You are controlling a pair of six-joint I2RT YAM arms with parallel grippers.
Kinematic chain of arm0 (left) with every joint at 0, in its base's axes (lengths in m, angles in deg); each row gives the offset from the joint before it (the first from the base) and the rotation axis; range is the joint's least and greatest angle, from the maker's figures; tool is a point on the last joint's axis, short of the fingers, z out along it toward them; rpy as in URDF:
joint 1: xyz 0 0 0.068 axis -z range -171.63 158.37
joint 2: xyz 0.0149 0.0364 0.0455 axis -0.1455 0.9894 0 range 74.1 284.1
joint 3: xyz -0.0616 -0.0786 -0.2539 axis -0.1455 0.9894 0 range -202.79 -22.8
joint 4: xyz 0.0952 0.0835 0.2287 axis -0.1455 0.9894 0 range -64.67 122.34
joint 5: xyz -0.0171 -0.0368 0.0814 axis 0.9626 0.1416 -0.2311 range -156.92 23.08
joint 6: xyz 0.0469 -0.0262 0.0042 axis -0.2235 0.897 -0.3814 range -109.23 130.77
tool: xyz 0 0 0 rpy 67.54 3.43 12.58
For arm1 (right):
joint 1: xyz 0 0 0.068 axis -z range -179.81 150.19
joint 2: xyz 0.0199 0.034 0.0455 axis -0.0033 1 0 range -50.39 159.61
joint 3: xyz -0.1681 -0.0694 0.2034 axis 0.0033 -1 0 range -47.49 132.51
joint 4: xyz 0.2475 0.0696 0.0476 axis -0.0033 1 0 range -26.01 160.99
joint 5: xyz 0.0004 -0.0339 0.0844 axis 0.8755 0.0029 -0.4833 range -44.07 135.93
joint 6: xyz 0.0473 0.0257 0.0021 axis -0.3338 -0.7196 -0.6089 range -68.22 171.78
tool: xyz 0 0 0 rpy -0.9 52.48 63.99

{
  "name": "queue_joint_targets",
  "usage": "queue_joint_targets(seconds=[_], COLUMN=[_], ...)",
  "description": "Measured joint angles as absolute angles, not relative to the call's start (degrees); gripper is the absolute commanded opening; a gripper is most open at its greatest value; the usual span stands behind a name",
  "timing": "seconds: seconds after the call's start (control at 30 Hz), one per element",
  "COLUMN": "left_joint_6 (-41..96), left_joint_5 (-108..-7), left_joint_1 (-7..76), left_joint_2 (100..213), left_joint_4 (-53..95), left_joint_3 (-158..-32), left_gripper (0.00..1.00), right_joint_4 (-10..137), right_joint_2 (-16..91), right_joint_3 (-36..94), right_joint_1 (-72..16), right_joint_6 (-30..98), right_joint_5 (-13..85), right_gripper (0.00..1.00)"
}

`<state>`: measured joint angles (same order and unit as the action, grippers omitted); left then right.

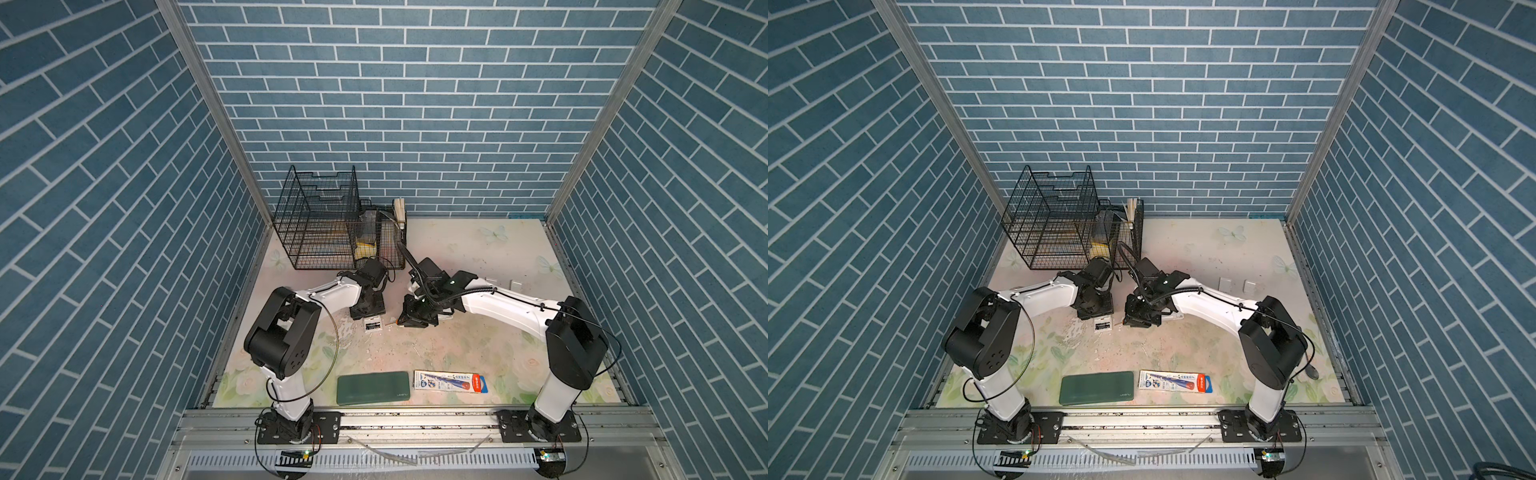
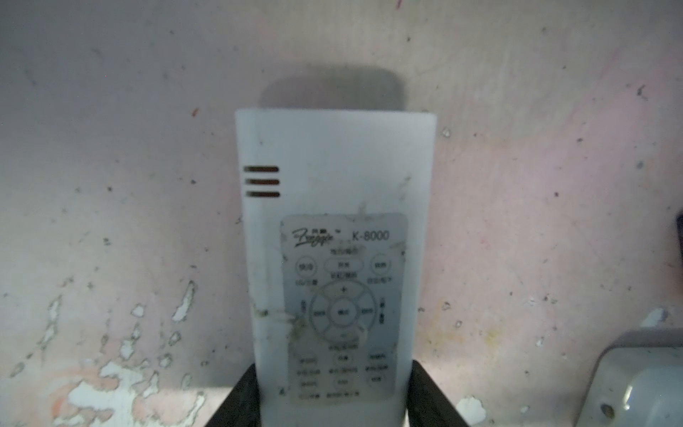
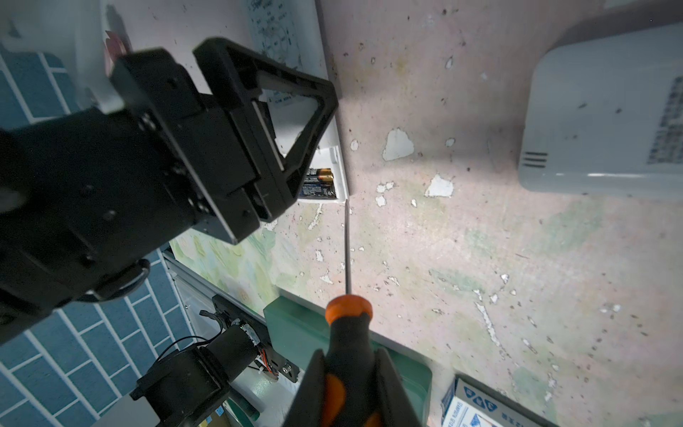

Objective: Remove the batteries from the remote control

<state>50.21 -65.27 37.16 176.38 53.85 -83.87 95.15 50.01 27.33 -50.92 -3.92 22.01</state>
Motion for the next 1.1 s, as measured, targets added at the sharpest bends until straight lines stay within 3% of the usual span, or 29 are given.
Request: queue_joint_targets(seconds=[1.1], left_joint_6=[50.2], left_joint_5=[-65.5], left_joint_1=[37.2], left_joint_2=[176.0], left_joint_4=[51.9], left_joint_3=[-83.1], left_gripper=[0.28], right_joint_4=[94.1], right_joint_2=[53.4], right_joint_3=[29.1], right_joint_1=[-50.9], right_joint_6=[-3.9], right_joint_5=[20.3], right_gripper=[0.0])
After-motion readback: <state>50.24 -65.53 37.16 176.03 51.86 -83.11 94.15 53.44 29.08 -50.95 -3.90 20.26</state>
